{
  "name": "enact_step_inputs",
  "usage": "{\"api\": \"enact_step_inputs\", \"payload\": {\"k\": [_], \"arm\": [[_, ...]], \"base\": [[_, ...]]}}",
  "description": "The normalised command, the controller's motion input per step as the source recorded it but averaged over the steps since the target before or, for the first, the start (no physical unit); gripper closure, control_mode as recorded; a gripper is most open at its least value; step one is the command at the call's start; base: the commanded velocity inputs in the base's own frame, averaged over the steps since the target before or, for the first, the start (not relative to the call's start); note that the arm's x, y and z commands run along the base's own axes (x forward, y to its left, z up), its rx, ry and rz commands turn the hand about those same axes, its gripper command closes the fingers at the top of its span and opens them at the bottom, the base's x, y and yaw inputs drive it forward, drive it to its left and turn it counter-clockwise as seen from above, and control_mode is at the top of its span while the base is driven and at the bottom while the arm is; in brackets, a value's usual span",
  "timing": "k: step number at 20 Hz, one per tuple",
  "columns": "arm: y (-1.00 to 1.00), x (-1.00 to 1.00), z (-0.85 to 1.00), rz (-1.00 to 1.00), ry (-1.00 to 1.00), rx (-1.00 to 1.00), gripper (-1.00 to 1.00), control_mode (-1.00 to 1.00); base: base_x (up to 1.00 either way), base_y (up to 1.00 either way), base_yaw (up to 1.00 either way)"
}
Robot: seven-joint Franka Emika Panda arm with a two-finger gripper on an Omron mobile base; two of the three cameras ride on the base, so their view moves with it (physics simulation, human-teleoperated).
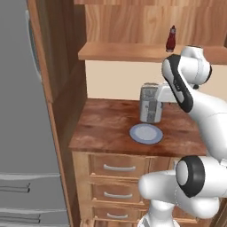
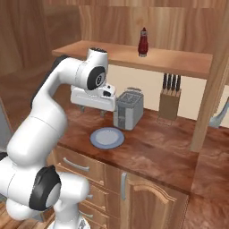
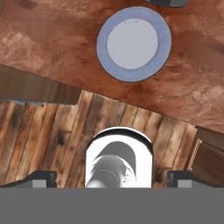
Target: Move the hot dog bun to the plate on the dining table and place the condiment next to that plate. Then navigate to the fridge and take the sausage and place it on the plate as well.
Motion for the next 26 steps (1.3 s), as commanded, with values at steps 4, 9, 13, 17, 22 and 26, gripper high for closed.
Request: {"api": "enact_step_inputs", "payload": {"k": [4,9,13,17,22,26], "arm": [[0.00,0.00,0.00,0.00,0.00,0.00,-1.00,1.00],[0.00,0.00,0.00,0.00,0.00,0.00,-1.00,1.00],[0.00,0.00,0.00,0.00,0.00,0.00,-1.00,1.00],[0.00,0.00,0.00,0.00,0.00,0.00,-1.00,1.00],[0.27,-0.24,0.15,-0.02,-0.10,-0.08,-1.00,-1.00],[0.26,-0.59,0.75,0.00,-0.57,-0.28,-1.00,-1.00]], "base": [[0.06,0.00,-0.20],[0.39,0.00,-0.26],[0.84,0.00,-0.18],[0.61,0.00,-0.10],[0.00,0.02,-0.02],[0.00,0.00,0.00]]}}
